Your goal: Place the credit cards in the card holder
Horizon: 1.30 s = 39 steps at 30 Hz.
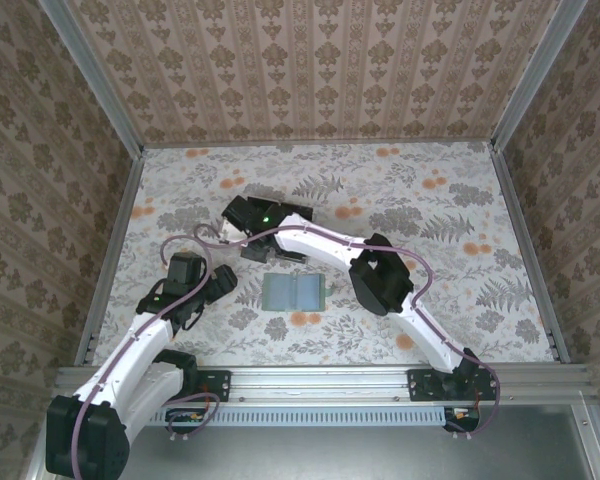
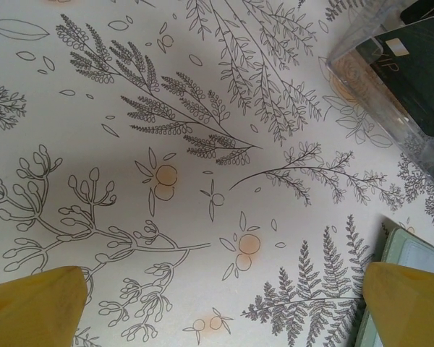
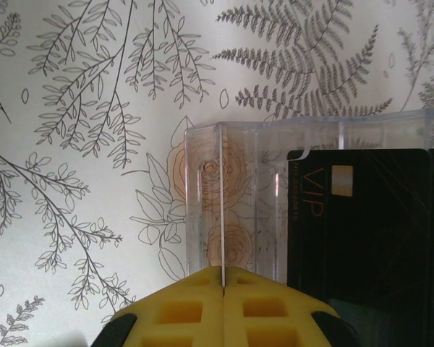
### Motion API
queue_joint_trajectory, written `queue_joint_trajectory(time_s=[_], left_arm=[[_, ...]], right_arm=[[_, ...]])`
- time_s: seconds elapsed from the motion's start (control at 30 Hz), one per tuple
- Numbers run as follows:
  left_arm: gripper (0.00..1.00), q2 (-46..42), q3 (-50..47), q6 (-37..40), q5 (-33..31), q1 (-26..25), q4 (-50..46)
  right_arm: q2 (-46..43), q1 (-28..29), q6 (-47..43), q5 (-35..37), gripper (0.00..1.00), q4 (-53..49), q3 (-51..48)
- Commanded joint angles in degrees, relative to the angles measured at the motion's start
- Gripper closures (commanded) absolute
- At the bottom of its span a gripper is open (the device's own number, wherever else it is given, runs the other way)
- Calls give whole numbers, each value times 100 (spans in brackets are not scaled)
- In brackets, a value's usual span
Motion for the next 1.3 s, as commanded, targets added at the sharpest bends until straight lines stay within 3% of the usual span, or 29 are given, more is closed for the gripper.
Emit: queue_joint_trajectory(time_s=[0.0, 0.27, 0.57, 1.0, 1.27], left_arm=[[0, 59, -51, -83, 87, 30, 80], [0, 9, -46, -73, 148, 30, 62], [0, 1, -45, -14, 179, 15, 98], [0, 96, 387, 375, 136, 16, 94], [0, 280, 607, 404, 132, 12, 82]], right_arm=[[-527, 87, -200, 255, 100, 281, 132], [-830, 95, -53, 360, 100, 334, 16], [-2222, 144, 1251, 67, 100, 636, -1190], [-4440, 148, 4102, -102, 100, 1575, -4701], [-5079, 140, 6718, 2, 100, 2290, -6179]])
